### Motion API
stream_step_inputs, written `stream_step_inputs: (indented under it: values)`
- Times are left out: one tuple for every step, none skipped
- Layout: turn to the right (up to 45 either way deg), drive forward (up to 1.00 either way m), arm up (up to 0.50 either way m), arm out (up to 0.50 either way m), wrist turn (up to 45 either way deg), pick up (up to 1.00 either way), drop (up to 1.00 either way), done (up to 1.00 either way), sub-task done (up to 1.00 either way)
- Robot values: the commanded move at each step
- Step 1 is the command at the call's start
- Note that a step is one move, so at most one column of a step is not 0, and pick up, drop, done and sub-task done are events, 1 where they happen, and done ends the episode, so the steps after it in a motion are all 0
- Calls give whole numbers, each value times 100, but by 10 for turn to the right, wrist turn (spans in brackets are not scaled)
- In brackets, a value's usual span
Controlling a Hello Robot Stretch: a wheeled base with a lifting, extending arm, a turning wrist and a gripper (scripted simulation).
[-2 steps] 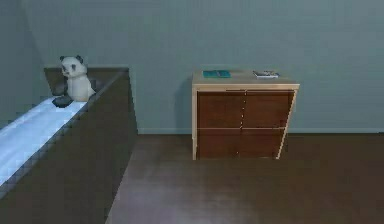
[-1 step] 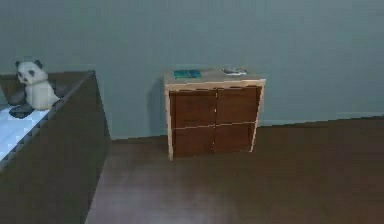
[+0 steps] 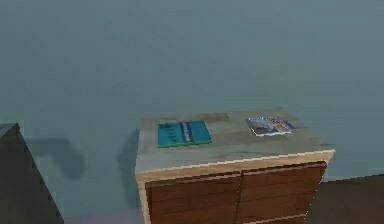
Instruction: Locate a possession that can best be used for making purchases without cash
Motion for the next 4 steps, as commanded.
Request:
stream_step_inputs:
  values:
    - [150,0,0,0,0,0,0,0,0]
    - [0,10,0,0,0,0,0,0,0]
    - [120,0,0,0,0,0,0,0,0]
    - [0,100,0,0,0,0,0,0,0]
